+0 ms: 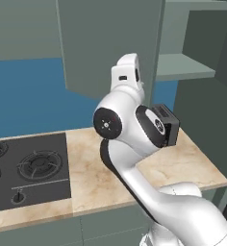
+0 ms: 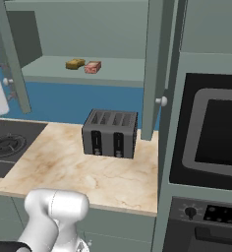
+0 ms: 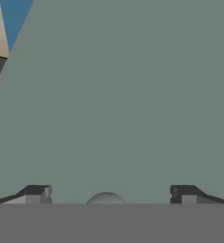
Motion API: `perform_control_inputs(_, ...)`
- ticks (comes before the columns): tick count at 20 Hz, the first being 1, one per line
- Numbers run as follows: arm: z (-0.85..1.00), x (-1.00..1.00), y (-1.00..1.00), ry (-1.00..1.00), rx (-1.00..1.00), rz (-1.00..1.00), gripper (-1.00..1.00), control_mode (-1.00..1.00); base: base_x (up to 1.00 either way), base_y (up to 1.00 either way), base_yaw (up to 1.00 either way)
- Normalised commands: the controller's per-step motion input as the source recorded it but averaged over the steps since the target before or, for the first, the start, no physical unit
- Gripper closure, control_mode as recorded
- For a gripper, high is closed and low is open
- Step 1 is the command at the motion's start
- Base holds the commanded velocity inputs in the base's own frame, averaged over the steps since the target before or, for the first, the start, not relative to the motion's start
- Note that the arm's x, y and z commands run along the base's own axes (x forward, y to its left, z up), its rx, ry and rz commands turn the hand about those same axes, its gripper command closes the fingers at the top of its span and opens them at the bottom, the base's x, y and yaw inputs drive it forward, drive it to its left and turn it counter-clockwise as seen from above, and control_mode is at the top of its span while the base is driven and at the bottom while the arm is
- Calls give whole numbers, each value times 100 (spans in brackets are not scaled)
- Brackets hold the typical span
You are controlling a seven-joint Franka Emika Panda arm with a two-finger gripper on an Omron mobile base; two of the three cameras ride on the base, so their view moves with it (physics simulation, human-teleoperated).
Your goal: Pick up the bar soap and sponge from the sink, and place them back in the cabinet, and close the cabinet doors.
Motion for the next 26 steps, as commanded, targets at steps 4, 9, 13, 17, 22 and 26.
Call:
perform_control_inputs(4, 0, 48, -5, -2, 0, 0, -100, -100, 0, 0, 0)
perform_control_inputs(9, 0, 38, -10, -4, 0, 0, -100, -100, 0, 0, 0)
perform_control_inputs(13, 0, 31, -15, -6, 0, -1, -100, -100, 0, 0, 0)
perform_control_inputs(17, 0, 28, -18, -6, 0, -3, -100, -100, 0, 0, 0)
perform_control_inputs(22, 0, 25, -21, -6, 0, 0, -100, -100, 0, 0, 0)
perform_control_inputs(26, -1, 34, -20, -4, 0, 0, -100, -100, 0, 0, 0)
